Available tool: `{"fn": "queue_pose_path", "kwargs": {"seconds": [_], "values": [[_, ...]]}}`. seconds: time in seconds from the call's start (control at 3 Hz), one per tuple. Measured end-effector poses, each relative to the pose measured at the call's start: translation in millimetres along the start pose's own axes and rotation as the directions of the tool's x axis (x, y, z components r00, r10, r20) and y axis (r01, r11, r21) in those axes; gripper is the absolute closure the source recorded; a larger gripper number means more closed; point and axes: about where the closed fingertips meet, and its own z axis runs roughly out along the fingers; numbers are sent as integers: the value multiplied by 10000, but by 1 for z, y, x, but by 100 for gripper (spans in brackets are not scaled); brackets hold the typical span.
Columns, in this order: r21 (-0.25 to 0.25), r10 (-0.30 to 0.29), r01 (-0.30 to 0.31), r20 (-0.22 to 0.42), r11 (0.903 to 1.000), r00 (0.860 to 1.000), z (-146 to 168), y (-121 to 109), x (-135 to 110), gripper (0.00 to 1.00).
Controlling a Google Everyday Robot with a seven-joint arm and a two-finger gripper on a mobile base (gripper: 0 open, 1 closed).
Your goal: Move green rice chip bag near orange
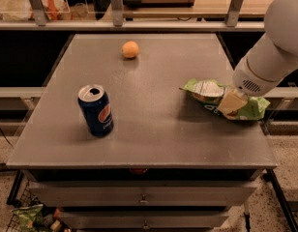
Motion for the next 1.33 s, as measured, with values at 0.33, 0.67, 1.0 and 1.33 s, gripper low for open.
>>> {"fn": "queue_pose_path", "kwargs": {"seconds": [0.33, 0.67, 1.0, 1.33], "values": [[14, 313, -314, 451, 9995, 9985, -6, -5, -12, 100], [56, 694, -708, 1365, 9975, 9882, -17, -20, -28, 100], [151, 857, -905, 1984, 9958, 9764, -17, -41, -52, 100], [331, 662, -779, 2684, 9964, 9610, -2, -69, -85, 100]]}}
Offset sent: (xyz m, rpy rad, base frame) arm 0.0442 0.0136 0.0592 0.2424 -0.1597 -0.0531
